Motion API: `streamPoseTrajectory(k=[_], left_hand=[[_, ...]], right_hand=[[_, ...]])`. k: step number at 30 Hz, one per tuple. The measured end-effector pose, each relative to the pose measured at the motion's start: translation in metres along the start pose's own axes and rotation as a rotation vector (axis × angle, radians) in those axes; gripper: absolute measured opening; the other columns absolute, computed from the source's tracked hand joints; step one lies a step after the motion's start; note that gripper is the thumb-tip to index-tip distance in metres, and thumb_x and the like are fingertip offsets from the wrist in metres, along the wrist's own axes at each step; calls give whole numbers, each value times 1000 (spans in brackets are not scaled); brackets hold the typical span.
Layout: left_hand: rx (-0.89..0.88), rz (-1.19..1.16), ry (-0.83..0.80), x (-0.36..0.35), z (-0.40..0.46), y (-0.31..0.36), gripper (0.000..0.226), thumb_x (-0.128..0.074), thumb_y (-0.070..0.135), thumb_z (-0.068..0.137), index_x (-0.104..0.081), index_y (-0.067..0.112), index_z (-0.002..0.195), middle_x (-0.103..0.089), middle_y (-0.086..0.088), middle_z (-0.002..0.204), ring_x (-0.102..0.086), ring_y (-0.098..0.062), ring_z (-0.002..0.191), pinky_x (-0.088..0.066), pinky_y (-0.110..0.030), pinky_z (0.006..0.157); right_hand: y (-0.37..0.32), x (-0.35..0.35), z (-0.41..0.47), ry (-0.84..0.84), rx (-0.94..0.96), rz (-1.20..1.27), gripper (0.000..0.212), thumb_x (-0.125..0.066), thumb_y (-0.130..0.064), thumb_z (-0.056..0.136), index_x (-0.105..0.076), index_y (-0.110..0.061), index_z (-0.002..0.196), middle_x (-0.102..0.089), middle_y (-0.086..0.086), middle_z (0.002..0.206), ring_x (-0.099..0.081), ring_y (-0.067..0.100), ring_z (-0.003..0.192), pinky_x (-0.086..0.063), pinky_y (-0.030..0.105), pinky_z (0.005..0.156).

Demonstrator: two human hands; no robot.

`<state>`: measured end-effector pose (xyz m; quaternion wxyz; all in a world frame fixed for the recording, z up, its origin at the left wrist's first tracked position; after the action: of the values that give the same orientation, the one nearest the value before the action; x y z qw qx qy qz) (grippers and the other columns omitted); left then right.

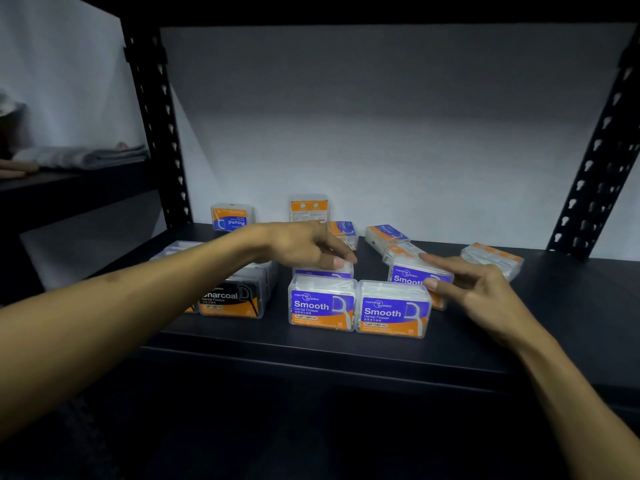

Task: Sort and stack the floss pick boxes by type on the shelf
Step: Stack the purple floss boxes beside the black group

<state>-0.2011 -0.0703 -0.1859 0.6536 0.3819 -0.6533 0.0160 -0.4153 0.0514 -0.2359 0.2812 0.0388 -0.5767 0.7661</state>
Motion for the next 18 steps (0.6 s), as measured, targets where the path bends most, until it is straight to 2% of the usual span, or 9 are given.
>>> streamPoseTrajectory(k=[3,6,7,11,14,18], left_hand=[[10,18,-6,-3,-6,1,38,-42,38,104,-56,32,138,-58,11,133,-56,-12,122,-49,-38,104],[48,-3,-28,-9,-10,1,52,-27,58,100,-53,37,139,-54,7,142,-50,-13,129,-41,-43,111],[51,8,-31,-12,-10,1,56,-24,61,98,-51,38,141,-51,7,146,-48,-13,132,-39,-44,112],[69,93,42,-18,-14,-1,82,-15,81,80,-40,42,148,-40,7,156,-42,-16,138,-37,-47,113],[35,117,111,-29,-18,3,82,-11,77,83,-33,38,152,-38,6,157,-38,-18,142,-31,-44,116],[-46,240,265,-37,-23,10,61,-15,59,100,-37,32,150,-48,1,149,-45,-19,135,-36,-41,112]], right_hand=[[-3,0,0,18,14,-6,39,-63,-32,89,-65,-31,128,-68,-8,115,-65,2,105,-59,26,83],[1,0,0,35,-21,-10,42,-49,-49,93,-68,-31,126,-70,-12,113,-65,5,108,-55,40,96],[3,-1,1,30,-28,-17,44,-46,-52,94,-67,-32,127,-71,-13,114,-65,6,110,-54,41,98],[1,-9,3,39,-34,8,35,-47,-40,99,-66,-30,127,-73,-17,110,-68,6,107,-53,37,98],[-7,-19,3,20,-60,50,29,-42,-36,103,-70,-33,112,-76,-17,100,-70,9,105,-52,34,97],[-16,-33,3,-59,-120,21,57,-29,-72,91,-74,-40,106,-75,-20,100,-70,1,99,-48,31,98]])
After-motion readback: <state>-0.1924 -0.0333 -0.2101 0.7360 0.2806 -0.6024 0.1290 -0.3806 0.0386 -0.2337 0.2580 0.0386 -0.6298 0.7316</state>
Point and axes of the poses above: each hand's wrist, its own z-axis towards the middle knuckle, its own x-axis out of the back of the hand, y = z × x, the point moved 8 cm from there along z, towards the middle knuckle
